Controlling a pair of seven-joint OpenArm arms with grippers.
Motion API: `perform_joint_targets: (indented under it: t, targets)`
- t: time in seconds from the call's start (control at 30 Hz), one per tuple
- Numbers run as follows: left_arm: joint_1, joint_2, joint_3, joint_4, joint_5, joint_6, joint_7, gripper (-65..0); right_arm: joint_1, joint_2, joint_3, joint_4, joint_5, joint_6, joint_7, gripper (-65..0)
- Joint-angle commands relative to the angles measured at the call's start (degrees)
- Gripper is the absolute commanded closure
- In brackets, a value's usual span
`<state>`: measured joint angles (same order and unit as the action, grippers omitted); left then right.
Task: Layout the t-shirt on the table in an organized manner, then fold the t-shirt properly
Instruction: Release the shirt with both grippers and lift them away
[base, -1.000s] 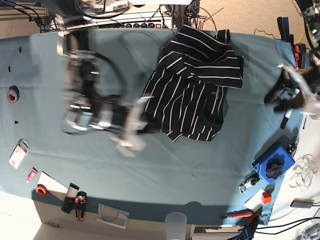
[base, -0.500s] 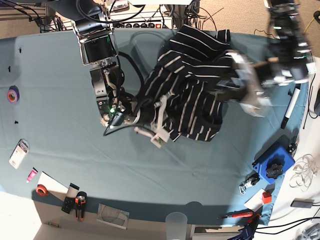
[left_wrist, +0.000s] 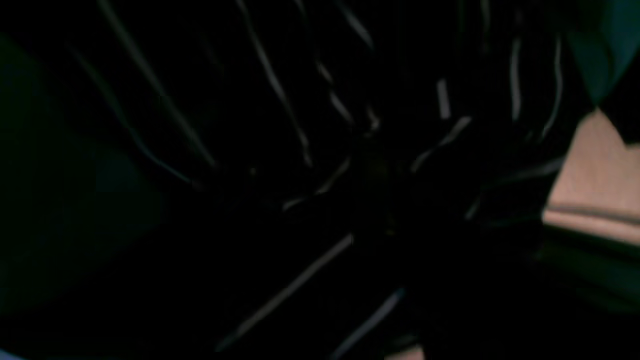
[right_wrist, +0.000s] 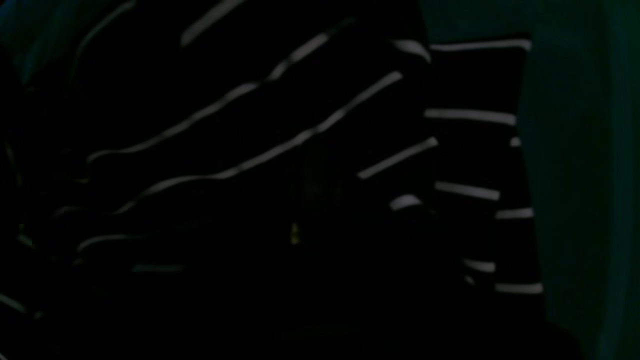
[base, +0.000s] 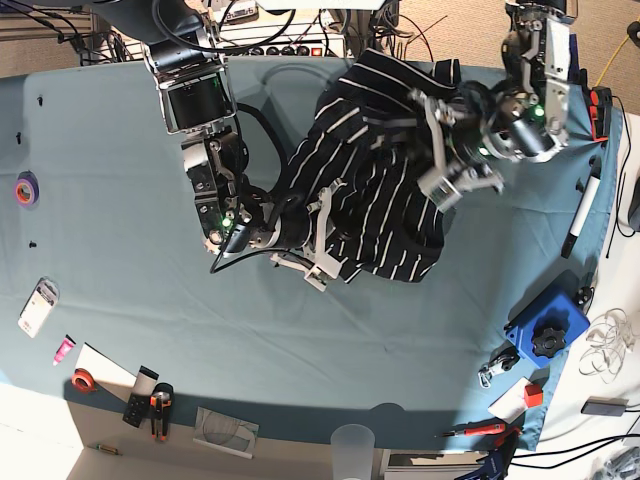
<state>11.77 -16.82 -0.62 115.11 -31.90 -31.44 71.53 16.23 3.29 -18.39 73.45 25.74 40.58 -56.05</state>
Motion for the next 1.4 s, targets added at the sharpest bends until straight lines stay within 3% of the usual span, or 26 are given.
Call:
perform_joint_targets:
  t: [0.0, 0.13, 0.37, 0.47, 0.63, 0.7, 0.8, 0.9, 1.03, 1.17, 1.27, 1.37]
  targets:
    - [-0.35, -0.33, 0.11, 0.83, -1.51, -0.17, 2.45, -21.9, 0.92, 0.37, 0.13, 0.31, -2.89, -0.58, -1.29, 0.0]
    - [1.31, -0.33, 0.13, 0.83, -6.12, -4.52, 7.93, -21.9, 0.92, 0.39, 0.13, 0.31, -2.99, -0.58, -1.31, 0.0]
    - [6.32, -0.35, 0.09, 0.90, -15.43, -7.48, 8.47, -21.9, 0.94, 0.42, 0.13, 0.31, -6.60, -1.36, -0.61, 0.0]
    - [7.52, -0.70, 0.09, 1.11, -16.94, -7.43, 8.47, -21.9, 0.94, 0.39, 1.31, 0.31, -7.85, -3.63, -0.26, 0.0]
    - [6.91, -1.44, -0.72, 4.44, -18.82, -7.39, 8.47, -21.9, 0.98, 0.37, 8.04, 0.31, -7.80, -4.02, 0.94, 0.0]
    - [6.27, -1.44, -2.14, 6.75, -18.91, -5.57, 8.47, -21.9, 1.09, 0.37, 11.54, 0.33, -7.61, -3.98, 0.92, 0.0]
    - [5.51, -1.42, -5.55, 10.27, -18.93, -2.03, -1.11, -21.9, 1.09, 0.37, 16.39, 0.37, -3.67, -1.25, 0.57, 0.0]
    - [4.66, -0.96, -10.19, 13.49, -17.99, 0.20, -8.48, -21.8, 1.07, 0.37, 20.02, 1.27, 5.03, -0.58, -1.60, 0.0]
    - [3.23, -0.83, -17.62, 15.19, -12.52, 0.70, -9.88, -15.2, 1.05, 0.39, 21.57, 6.27, 13.33, -0.58, -7.13, 0.0]
    - [3.63, -0.81, -24.52, 15.13, -8.81, 8.96, -10.01, 0.0, 0.83, 0.35, 21.51, 14.32, 15.43, -0.58, -11.87, 0.0]
    - [4.26, -0.81, -28.33, 15.15, -6.03, 11.19, -10.05, 0.0, -0.11, 0.35, 21.51, 20.79, 17.25, -0.58, -14.36, 0.0]
    - [6.03, -0.81, -31.26, 15.15, -5.79, 11.37, -9.84, 0.0, -2.78, 0.37, 21.51, 25.79, 17.33, -0.58, -16.13, 0.0]
